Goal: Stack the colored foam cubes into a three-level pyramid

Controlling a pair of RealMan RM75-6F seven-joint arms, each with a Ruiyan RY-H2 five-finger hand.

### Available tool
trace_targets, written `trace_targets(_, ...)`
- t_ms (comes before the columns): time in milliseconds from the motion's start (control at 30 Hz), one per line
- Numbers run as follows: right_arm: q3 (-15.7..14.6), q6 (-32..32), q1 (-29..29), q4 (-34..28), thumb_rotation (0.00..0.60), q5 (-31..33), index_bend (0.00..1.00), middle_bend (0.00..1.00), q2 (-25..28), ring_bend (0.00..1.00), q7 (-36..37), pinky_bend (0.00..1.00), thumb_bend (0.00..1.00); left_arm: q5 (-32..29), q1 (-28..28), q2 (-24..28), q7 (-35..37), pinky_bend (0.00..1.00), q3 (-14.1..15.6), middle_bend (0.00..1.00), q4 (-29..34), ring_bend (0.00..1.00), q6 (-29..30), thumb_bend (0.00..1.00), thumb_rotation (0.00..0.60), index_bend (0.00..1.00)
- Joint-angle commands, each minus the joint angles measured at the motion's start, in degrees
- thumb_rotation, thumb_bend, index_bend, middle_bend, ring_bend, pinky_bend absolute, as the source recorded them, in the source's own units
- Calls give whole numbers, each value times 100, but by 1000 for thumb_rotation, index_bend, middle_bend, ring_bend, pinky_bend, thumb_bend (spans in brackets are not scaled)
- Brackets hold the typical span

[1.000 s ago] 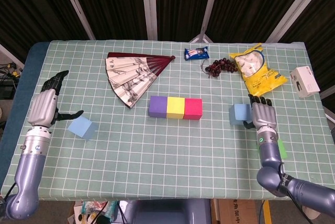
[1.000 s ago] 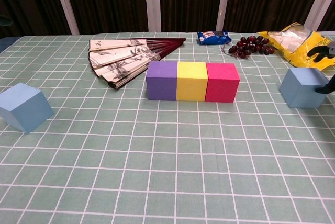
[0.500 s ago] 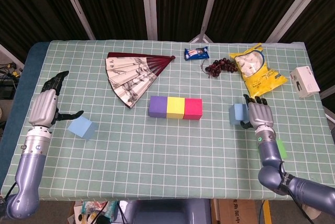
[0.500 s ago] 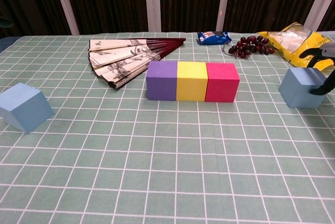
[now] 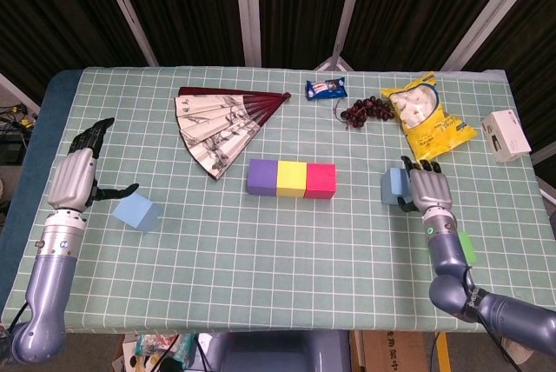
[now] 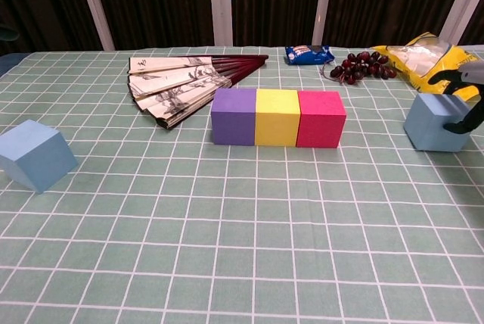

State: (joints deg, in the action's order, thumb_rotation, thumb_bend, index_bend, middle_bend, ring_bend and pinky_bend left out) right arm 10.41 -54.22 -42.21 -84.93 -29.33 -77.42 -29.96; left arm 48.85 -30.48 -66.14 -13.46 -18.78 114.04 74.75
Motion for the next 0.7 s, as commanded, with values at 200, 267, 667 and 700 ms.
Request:
trace_targets(200,3,-52,42,-55,600,-198,0,303,37,122,135,0,440,21,1,-7,-12,33,7,43,24,62,12,67,600,0)
trace_targets(267,32,-78,54,-138,600,-279,0,303,75,123,198,0,440,26,4,-7,-13,33,8,43,32,62,19,67,600,0)
trace_targets(667,314,-611,-167,-1338,600,-858,0,303,386,122,-39,0,440,34,12,16,14,33,-8,44,77,62,16,67,600,0)
trace_targets(700,349,-675,-231,-1443,600,-810,0,303,375,123,-150,0,440,27,13,20,22,33,-11,44,80,62,11,67,600,0)
